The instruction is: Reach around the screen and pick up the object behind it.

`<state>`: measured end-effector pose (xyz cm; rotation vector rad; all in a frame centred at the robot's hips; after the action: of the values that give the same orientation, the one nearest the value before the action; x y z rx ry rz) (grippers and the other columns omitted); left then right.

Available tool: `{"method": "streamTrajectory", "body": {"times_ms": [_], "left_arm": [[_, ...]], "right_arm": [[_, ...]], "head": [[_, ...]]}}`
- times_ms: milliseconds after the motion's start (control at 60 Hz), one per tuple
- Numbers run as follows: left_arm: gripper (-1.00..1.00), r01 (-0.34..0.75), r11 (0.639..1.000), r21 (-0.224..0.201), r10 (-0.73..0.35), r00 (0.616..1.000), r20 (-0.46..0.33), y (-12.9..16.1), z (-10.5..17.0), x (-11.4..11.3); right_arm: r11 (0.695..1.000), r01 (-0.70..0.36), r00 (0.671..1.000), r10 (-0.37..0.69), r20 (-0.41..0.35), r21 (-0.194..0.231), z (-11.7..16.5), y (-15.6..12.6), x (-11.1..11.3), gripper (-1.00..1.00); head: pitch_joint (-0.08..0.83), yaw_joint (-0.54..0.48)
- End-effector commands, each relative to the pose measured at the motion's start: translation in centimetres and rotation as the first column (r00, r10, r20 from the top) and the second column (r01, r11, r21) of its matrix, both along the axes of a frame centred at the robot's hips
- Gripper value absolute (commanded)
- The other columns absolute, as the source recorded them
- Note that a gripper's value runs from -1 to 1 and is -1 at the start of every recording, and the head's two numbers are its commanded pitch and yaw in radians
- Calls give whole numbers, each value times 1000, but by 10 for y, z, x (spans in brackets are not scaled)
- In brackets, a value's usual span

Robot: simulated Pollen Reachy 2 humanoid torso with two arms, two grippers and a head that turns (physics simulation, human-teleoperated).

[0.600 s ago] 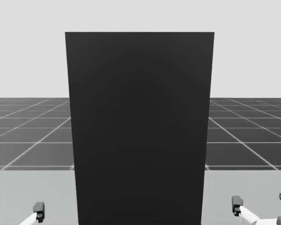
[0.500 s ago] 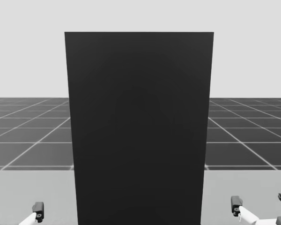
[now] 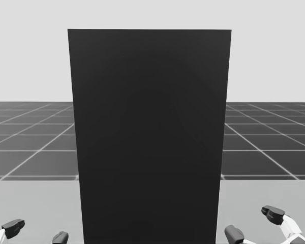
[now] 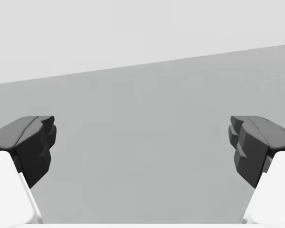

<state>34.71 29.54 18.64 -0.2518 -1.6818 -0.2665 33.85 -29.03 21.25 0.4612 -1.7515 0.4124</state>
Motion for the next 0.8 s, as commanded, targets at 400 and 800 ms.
{"method": "streamTrajectory", "body": {"times_ms": [400,800], "left_arm": [[-1000,575,816,63,-578,815,49,-22,12,-52],[-1000,622,774,118,-611,782,-121,-32,-2,-56]], "right_arm": [[834,-551,833,550,61,1,11,26,-54,-1000],[878,-476,869,461,-180,-49,-13,18,-57,-1000]], "head": [[86,-22],[118,-32]]}}
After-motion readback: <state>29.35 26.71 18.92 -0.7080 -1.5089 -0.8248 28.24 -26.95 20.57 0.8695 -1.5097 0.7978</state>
